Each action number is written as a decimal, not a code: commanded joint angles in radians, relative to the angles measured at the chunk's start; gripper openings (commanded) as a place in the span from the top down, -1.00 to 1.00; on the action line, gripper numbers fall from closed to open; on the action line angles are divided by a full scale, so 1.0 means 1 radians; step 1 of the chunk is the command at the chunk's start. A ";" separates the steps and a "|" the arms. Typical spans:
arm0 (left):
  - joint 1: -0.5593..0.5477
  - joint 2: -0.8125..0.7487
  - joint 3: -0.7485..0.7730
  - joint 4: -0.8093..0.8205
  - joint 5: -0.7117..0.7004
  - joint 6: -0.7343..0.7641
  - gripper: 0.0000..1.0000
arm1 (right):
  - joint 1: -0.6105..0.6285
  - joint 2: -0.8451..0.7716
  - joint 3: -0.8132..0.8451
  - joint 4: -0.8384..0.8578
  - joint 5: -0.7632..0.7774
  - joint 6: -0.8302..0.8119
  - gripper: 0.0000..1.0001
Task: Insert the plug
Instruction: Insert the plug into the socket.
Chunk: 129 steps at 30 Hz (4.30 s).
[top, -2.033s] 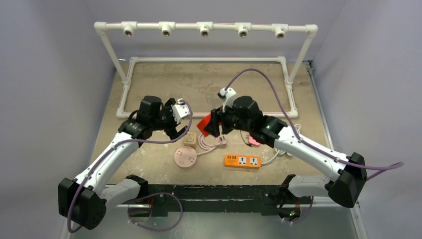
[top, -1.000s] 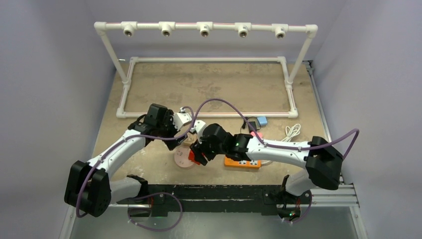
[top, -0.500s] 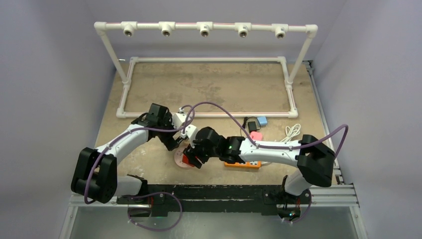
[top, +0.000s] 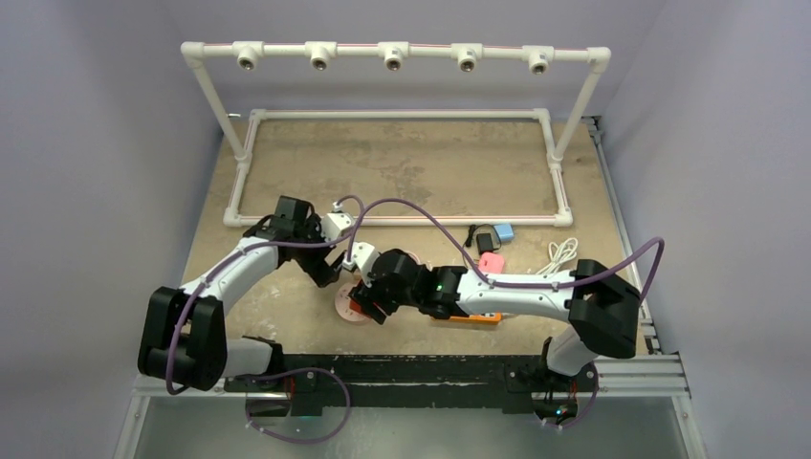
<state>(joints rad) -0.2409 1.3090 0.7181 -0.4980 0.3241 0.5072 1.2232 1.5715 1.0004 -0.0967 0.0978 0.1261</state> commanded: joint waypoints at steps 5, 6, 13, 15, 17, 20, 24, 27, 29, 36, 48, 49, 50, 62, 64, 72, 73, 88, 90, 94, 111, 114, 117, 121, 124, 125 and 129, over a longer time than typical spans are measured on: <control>0.070 -0.010 0.076 -0.007 0.122 -0.048 -0.98 | 0.001 0.017 0.038 0.032 0.039 -0.015 1.00; 0.073 -0.008 0.078 -0.008 0.124 -0.050 -0.98 | 0.001 0.016 0.035 0.030 0.038 -0.016 1.00; 0.091 -0.008 0.080 -0.005 0.104 -0.047 -0.98 | 0.001 0.006 0.010 0.035 0.039 -0.012 1.00; 0.092 -0.013 0.079 -0.005 0.099 -0.045 -0.98 | 0.001 0.007 0.006 0.036 0.041 -0.011 1.00; 0.092 -0.022 0.076 -0.002 0.097 -0.044 -0.98 | 0.001 0.014 0.008 0.034 0.045 -0.012 1.00; 0.094 -0.032 0.074 -0.004 0.096 -0.045 -0.98 | 0.001 0.026 0.010 0.028 0.048 -0.023 1.00; 0.098 -0.039 0.079 -0.007 0.095 -0.038 -0.98 | 0.001 0.028 0.011 0.018 0.063 -0.037 1.00; 0.103 -0.028 0.094 -0.012 0.095 -0.031 -0.98 | 0.001 0.032 0.011 0.013 0.071 -0.045 1.00; 0.108 -0.019 0.105 -0.017 0.097 -0.030 -0.98 | 0.000 0.036 0.014 0.011 0.070 -0.046 1.00; 0.114 -0.015 0.118 -0.021 0.092 -0.013 -0.98 | 0.002 0.052 0.027 0.001 0.053 -0.048 1.00; 0.120 -0.036 0.108 -0.032 0.087 0.006 -0.98 | 0.010 0.114 0.062 -0.080 0.085 -0.067 1.00; 0.120 -0.036 0.111 -0.031 0.088 0.005 -0.98 | 0.010 0.111 0.055 -0.079 0.089 -0.068 1.00; 0.120 -0.036 0.113 -0.031 0.090 0.004 -0.98 | 0.010 0.107 0.047 -0.077 0.094 -0.069 1.00; 0.121 -0.045 0.139 -0.055 0.119 -0.012 -0.98 | 0.012 0.103 -0.074 0.000 0.098 -0.055 1.00; 0.121 -0.043 0.151 -0.066 0.135 -0.016 -0.98 | 0.012 0.096 -0.107 0.024 0.112 -0.054 1.00; 0.121 -0.031 0.209 -0.113 0.228 -0.029 -0.98 | 0.012 0.125 -0.133 0.029 0.105 -0.063 1.00; 0.121 -0.031 0.211 -0.114 0.228 -0.031 -0.98 | 0.012 0.130 -0.127 0.027 0.102 -0.062 1.00; 0.121 -0.032 0.310 -0.271 0.409 0.052 -0.98 | 0.012 0.211 -0.134 0.256 0.065 0.051 1.00; 0.121 -0.028 0.318 -0.277 0.400 0.054 -0.98 | 0.012 0.235 -0.089 0.251 0.074 0.033 1.00; 0.121 -0.036 0.312 -0.285 0.397 0.065 -0.98 | 0.012 0.246 -0.079 0.270 0.085 0.020 1.00; 0.120 -0.065 0.237 -0.448 0.427 0.297 -0.98 | 0.012 0.287 -0.176 0.297 0.071 0.073 1.00; 0.120 -0.072 0.196 -0.425 0.401 0.318 -0.98 | 0.012 0.291 -0.184 0.295 0.068 0.060 1.00; 0.119 -0.078 0.171 -0.413 0.383 0.340 -0.98 | 0.012 0.292 -0.196 0.293 0.068 0.055 1.00; 0.116 -0.090 0.144 -0.392 0.380 0.360 -0.98 | 0.012 0.300 -0.201 0.295 0.058 0.054 1.00; 0.110 -0.101 0.117 -0.344 0.379 0.356 -0.98 | 0.012 0.310 -0.196 0.295 0.056 0.051 1.00; 0.107 -0.102 0.112 -0.329 0.379 0.350 -0.98 | 0.012 0.313 -0.193 0.294 0.058 0.048 1.00; 0.088 -0.091 0.104 -0.270 0.368 0.321 -0.98 | 0.013 0.318 -0.192 0.290 0.070 0.040 1.00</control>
<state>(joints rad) -0.1341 1.2251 0.8375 -0.8753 0.6930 0.8295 1.2385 1.7763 0.8730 0.4679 0.1886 0.1738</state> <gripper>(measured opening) 0.990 0.632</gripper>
